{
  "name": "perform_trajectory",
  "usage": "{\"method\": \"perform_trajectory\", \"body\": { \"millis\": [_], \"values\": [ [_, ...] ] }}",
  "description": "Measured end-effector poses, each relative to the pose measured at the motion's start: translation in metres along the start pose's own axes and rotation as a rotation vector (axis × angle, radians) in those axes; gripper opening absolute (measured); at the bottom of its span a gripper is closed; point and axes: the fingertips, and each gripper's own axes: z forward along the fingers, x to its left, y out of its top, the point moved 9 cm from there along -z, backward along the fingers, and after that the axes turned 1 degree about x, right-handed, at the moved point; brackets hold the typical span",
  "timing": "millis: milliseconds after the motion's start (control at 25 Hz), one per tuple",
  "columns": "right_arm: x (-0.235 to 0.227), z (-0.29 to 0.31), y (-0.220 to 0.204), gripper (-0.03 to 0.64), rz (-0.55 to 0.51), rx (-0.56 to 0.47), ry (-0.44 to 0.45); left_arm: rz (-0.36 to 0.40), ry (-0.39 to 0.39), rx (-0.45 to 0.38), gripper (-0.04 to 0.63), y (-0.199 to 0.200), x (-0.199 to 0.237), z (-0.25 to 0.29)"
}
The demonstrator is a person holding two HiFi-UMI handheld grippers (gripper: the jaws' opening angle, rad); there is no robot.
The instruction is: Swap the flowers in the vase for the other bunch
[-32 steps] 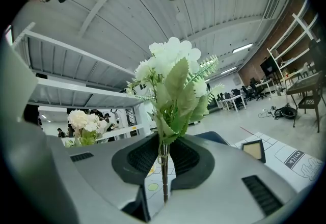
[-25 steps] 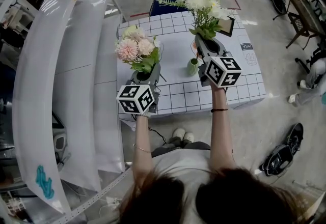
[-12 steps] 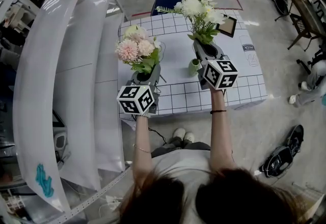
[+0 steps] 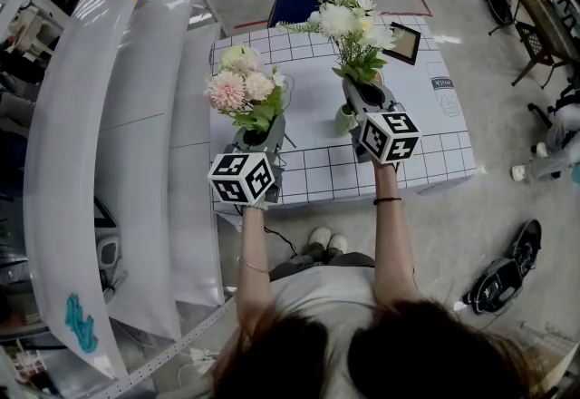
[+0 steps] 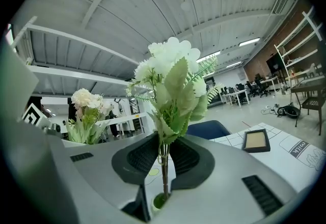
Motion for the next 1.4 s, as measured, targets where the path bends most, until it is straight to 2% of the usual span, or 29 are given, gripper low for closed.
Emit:
{"method": "perform_trajectory", "body": {
  "millis": [400, 1400],
  "values": [
    [0.002, -0.008, -0.017, 0.064, 0.003, -0.027, 0.006, 0.003, -0.002, 0.003, 0.074, 0.000, -0.001, -0.004],
    [0.002, -0.016, -0.044, 0.064, -0.002, -0.016, -0.031, 0.008, -0.004, 0.020, 0.074, -0.008, -0.003, -0.008]
  ]
}}
